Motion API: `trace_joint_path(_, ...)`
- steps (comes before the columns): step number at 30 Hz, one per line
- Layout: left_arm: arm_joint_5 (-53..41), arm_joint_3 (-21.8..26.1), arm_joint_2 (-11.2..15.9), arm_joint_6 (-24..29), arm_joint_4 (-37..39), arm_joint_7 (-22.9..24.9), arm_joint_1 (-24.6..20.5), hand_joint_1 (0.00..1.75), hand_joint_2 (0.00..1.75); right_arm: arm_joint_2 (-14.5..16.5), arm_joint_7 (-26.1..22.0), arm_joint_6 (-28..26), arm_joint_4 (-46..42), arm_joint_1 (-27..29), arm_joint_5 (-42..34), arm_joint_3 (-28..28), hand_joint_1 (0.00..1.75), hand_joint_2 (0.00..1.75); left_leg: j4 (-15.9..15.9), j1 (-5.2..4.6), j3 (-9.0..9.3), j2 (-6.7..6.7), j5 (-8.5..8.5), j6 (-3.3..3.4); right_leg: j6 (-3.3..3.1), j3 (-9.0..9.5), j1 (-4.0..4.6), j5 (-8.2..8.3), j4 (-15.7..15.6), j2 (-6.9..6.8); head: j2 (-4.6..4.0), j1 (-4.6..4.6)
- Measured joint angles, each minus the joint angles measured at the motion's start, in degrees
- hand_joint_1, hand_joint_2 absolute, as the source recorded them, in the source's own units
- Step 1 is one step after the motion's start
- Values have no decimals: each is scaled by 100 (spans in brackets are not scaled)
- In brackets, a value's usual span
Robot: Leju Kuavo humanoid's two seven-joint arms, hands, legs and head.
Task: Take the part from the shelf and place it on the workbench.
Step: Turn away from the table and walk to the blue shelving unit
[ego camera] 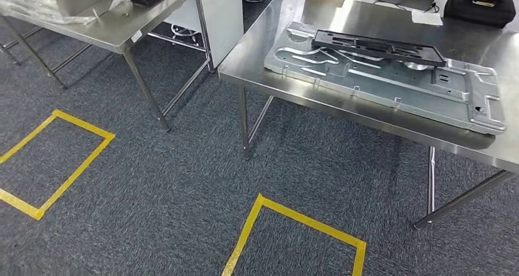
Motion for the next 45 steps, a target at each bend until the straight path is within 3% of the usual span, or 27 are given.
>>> trace_joint_path(1, -1, -10, -2, -2, -1, 5, 3, 0, 0, -12, -56, 36, 7, -24, 17, -3, 0, 0, -41, 17, -3, -43, 9, 42, 34, 7, 5, -11, 4, -33, 0, -5)
trace_joint_path(3, -4, -27, -23, -5, -1, 13, 0, 0, 0, -44, -137, 85, 19, -52, 50, -4, 0, 0, -116, 57, 1, -138, 59, 115, 98, -57, -5, -149, 168, 133, 0, 2)
trace_joint_path(5, -7, -54, -43, -2, -2, 19, -20, 0, 0, -79, -180, 133, 36, -44, 99, -6, 0, 0, -144, 72, -25, -235, 107, 165, 143, -348, -37, -518, 790, 441, 0, 17)
trace_joint_path(6, -8, -76, -44, 1, -2, 25, -28, 0, 0, -90, -183, 152, 46, -36, 134, -7, 0, 0, -140, 71, -48, -290, 121, 176, 155, -553, -52, -707, 1203, 528, 0, 19)
trace_joint_path(7, -8, -104, -48, 6, -2, 34, -29, 0, 0, -101, -166, 162, 57, -28, 172, -8, 0, 0, -132, 69, -64, -353, 128, 175, 168, -719, -63, -805, 1529, 563, 0, 21)
trace_joint_path(8, -8, -128, -53, 13, -2, 44, -25, 0, 0, -112, -134, 162, 67, -23, 207, -10, 0, 0, -119, 68, -73, -418, 131, 172, 177, -799, -72, -780, 1663, 575, 0, 20)
trace_joint_path(9, -7, -150, -61, 20, -2, 54, -22, 0, 0, -121, -92, 162, 77, -20, 244, -14, 0, 0, -102, 69, -77, -485, 131, 164, 183, -769, -80, -636, 1567, 583, 0, 20)
trace_joint_path(12, -1, -190, -90, 59, -2, 74, -33, 0, 0, -145, 81, 164, 106, -10, 357, -37, 0, 0, -20, 70, -99, -671, 103, 110, 167, -308, -114, -40, 480, 798, 0, 20)
trace_joint_path(14, 2, -215, -95, 95, -2, 82, -48, 0, 0, -150, 212, 170, 131, -7, 429, -44, 0, 0, 23, 61, -149, -765, 101, 44, 137, -181, -114, 46, 133, 933, 0, 15)
trace_joint_path(16, 3, -235, -94, 120, -1, 85, -46, 0, 0, -151, 323, 183, 156, -11, 489, -47, 0, 0, 25, 66, -193, -851, 122, -30, 85, -191, -99, 51, 124, 866, 0, 13)
trace_joint_path(18, 3, -250, -89, 137, 0, 86, -30, 0, 0, -153, 424, 222, 180, -15, 538, -51, 0, 0, 147, 75, -257, -765, 39, -87, 6, -185, -109, 78, 94, 753, 0, 6)
trace_joint_path(20, 3, -258, -87, 163, 1, 81, -32, 0, 0, -156, 514, 283, 204, -3, 592, -54, 0, 0, 686, 83, -497, -531, -291, -125, -59, -191, -111, 90, 72, 619, 0, -13)
trace_joint_path(22, 2, -269, -108, 201, 1, 67, -42, 0, 0, -164, 575, 377, 227, 16, 645, -54, 0, 0, 1450, 100, -848, -404, -654, -159, -83, -206, -89, 84, 76, 486, 0, -23)
trace_joint_path(23, 1, -281, -130, 227, 1, 58, -38, 0, 0, -171, 591, 433, 238, 21, 664, -54, 0, 0, 1670, 108, -939, -381, -710, -170, -83, -209, -81, 82, 78, 417, 0, -23)
trace_joint_path(24, -1, -293, -155, 263, 1, 49, -31, 0, 0, -183, 597, 489, 247, 21, 675, -54, 0, 0, 1678, 114, -926, -362, -657, -174, -80, -208, -77, 79, 81, 354, 0, -23)
trace_joint_path(26, -4, -325, -210, 350, 1, 36, -22, 0, 0, -212, 585, 591, 261, 15, 685, -54, 0, 0, 1054, 116, -576, -257, -312, -153, -57, -186, -73, 64, 90, 236, 0, -23)
trace_joint_path(28, -9, -375, -276, 451, 1, 20, -41, 0, 0, -255, 540, 693, 268, 10, 676, -57, 0, 0, 321, 84, -200, -24, -83, -91, -8, -164, -47, 37, 108, 136, 0, -20)
trace_joint_path(30, -10, -428, -344, 542, 1, -2, -62, 0, 0, -316, 498, 781, 277, -2, 656, -62, 0, 0, 91, 49, -117, 65, -67, -19, 56, -151, -23, 20, 118, 50, 0, -9)
trace_joint_path(32, -10, -462, -393, 610, 1, -24, -63, 0, 0, -382, 477, 849, 289, -28, 640, -68, 0, 0, 72, 51, -130, -56, -36, 53, 132, -128, -38, -2, 126, 8, 0, -4)
trace_joint_path(34, -10, -496, -431, 663, 1, -48, -71, 0, 0, -446, 469, 898, 306, -43, 636, -79, 0, 0, 36, 69, -121, -162, 10, 130, 202, -203, -64, -183, 345, 207, 0, 6)
trace_joint_path(36, -10, -532, -457, 696, 1, -79, -97, 0, 0, -496, 473, 931, 333, -38, 638, -90, 0, 0, 26, 71, -141, -265, 42, 178, 235, -504, -76, -562, 991, 479, 0, 22)
trace_joint_path(37, -10, -548, -465, 705, 1, -93, -106, 0, 0, -513, 474, 950, 350, -36, 641, -92, 0, 0, 28, 62, -156, -326, 50, 189, 240, -695, -78, -725, 1374, 538, 0, 27)
trace_joint_path(38, -10, -563, -470, 709, 1, -104, -110, 0, 0, -532, 473, 962, 366, -35, 645, -92, 0, 0, 31, 54, -165, -392, 53, 193, 240, -832, -77, -789, 1639, 561, 0, 28)
trace_joint_path(39, -10, -574, -476, 712, 1, -111, -111, 0, 0, -550, 471, 972, 381, -36, 652, -93, 0, 0, 37, 49, -168, -463, 54, 195, 234, -882, -75, -737, 1711, 572, 0, 28)
trace_joint_path(41, -10, -585, -483, 718, 1, -113, -110, 0, 0, -579, 465, 975, 401, -37, 672, -93, 0, 0, 54, 45, -158, -606, 52, 189, 201, -672, -74, -347, 1210, 633, 0, 29)
trace_joint_path(43, -10, -588, -501, 722, 1, -108, -118, 0, 0, -599, 461, 975, 413, -34, 697, -94, 0, 0, 79, 42, -171, -732, 48, 160, 150, -356, -79, -22, 477, 878, 0, 26)
trace_joint_path(45, -9, -590, -519, 724, 1, -100, -123, 0, 0, -610, 458, 975, 428, -36, 716, -95, 0, 0, 93, 50, -215, -838, 60, 96, 107, -249, -68, 43, 181, 1028, 0, 25)
